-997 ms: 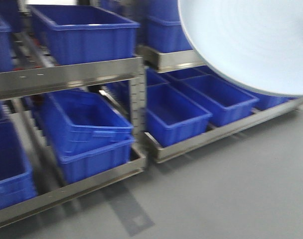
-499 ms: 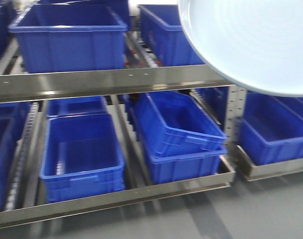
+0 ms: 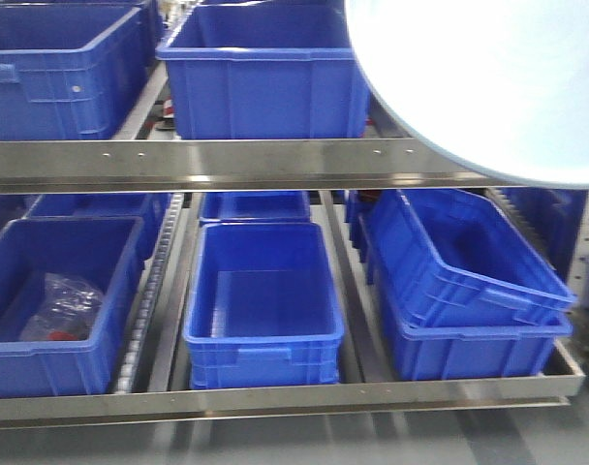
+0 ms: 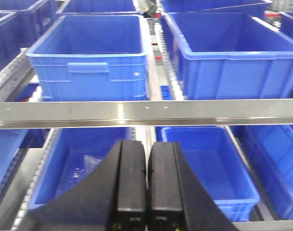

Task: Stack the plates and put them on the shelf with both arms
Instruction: 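Carry the plates in the right gripper while turning toward the blue crate shelf, then lower the held plates with the right gripper into the upper blue crate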

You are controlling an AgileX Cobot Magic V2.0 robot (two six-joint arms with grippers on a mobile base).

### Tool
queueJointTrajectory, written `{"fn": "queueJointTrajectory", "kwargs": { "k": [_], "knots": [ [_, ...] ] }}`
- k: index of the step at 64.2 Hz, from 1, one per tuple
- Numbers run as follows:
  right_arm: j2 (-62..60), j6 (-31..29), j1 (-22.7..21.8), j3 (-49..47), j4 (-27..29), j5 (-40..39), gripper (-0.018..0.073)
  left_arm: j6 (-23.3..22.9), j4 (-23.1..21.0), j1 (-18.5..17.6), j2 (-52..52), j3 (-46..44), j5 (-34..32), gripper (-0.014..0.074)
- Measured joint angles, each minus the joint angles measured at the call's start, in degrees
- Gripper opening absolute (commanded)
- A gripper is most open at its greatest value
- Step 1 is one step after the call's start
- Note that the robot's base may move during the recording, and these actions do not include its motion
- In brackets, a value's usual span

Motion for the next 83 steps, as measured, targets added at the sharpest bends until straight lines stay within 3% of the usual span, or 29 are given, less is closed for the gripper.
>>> {"fn": "queueJointTrajectory", "kwargs": {
  "k": [83],
  "knots": [
    [0.0, 0.0, 0.0, 0.0, 0.0, 0.0, 0.0022, 0.0, 0.0, 0.0, 0.0, 0.0, 0.0, 0.0085]
  ]
}}
